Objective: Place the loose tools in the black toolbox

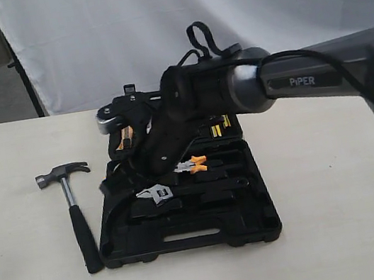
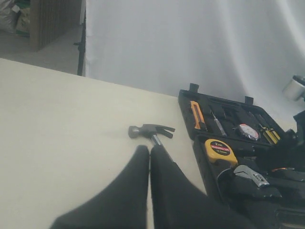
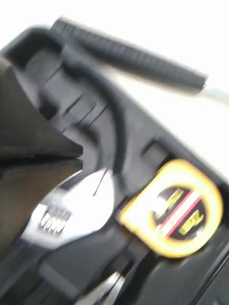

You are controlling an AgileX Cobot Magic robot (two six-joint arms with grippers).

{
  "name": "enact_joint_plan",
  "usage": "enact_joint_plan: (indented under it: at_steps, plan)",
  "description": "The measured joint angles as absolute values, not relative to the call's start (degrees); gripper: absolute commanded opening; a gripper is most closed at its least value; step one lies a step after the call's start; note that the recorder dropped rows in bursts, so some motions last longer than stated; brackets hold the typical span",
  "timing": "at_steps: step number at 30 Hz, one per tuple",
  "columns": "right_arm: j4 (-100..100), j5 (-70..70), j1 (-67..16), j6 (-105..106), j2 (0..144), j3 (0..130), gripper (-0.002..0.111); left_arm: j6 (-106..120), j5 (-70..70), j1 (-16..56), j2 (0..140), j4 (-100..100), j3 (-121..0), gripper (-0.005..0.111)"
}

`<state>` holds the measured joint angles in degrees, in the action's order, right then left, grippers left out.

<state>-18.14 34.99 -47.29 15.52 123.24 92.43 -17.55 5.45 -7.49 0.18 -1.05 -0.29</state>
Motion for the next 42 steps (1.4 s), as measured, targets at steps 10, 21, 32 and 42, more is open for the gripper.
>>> enact_joint_plan:
  at_steps: [10,21,32,42]
  plan:
    - [-23.1,20.5,-57.8,16.0,126.1,95.4,0.044,-17.5,5.4,-7.5,0.2,-1.1,-0.3,0.001]
    - [-21.6,20.8,-57.2,15.4,137.1,107.3,0.067,-17.5,5.4,-7.5,0.2,-1.1,-0.3,0.001]
    - [-20.9,20.5,-56.8,16.4,143.7,112.0,0.063,-17.5,5.4,-7.5,0.2,-1.1,-0.3,0.001]
    - [-20.0,20.9,-57.3,17.4,144.6,112.9,0.005,-17.5,5.4,-7.5,0.2,-1.1,-0.3,0.001]
